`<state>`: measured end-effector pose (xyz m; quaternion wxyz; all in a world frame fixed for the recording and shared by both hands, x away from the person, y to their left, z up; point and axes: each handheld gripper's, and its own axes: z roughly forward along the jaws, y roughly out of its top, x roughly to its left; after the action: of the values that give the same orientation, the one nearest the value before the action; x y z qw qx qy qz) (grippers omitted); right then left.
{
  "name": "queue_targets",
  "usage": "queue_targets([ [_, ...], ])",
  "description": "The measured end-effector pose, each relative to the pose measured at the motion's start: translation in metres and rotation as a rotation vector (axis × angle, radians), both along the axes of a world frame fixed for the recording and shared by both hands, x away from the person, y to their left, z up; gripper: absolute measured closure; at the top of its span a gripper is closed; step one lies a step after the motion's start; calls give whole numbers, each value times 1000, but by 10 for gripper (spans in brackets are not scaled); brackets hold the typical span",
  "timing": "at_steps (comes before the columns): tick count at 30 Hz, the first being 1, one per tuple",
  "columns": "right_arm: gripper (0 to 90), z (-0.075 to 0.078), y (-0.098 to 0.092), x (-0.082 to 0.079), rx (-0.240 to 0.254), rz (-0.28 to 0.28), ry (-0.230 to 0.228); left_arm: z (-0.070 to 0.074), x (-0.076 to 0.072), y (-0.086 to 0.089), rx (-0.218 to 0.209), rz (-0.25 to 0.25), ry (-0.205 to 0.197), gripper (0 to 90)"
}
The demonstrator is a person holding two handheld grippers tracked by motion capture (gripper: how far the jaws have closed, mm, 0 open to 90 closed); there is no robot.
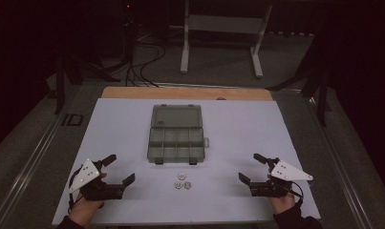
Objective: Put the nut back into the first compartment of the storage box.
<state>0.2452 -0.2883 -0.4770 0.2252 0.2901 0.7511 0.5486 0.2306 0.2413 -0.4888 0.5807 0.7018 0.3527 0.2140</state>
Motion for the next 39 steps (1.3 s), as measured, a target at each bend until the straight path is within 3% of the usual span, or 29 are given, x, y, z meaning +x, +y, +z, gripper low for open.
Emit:
queue_targets([
  [9,114,1,1,-1,6,7,-7,8,-5,-4,27,7,-7,18],
  [12,114,1,1,-1,16,4,-5,20,-7,-7,42,19,1,18],
  [18,114,2,2,-1,19,6,-7,46,-5,-10,-12,-62,7,18],
  [22,114,2,4,-2,20,6,-4,63,-1,-21,4,-101,-10,18],
  [25,114,3,4,-2,23,9,-9,70,4,-30,12,-139,16,19],
  [28,114,2,5,-3,23,13,-9,71,10,-39,13,-171,29,24],
  [32,114,2,5,-2,26,17,-7,66,12,-51,11,-194,6,41],
  [33,114,2,5,-3,26,16,-5,65,13,-55,13,-220,6,47],
  [34,114,2,5,-2,25,16,-7,64,14,-60,41,-225,4,51],
  [39,114,2,5,-2,27,17,0,60,18,-74,60,-278,30,64],
])
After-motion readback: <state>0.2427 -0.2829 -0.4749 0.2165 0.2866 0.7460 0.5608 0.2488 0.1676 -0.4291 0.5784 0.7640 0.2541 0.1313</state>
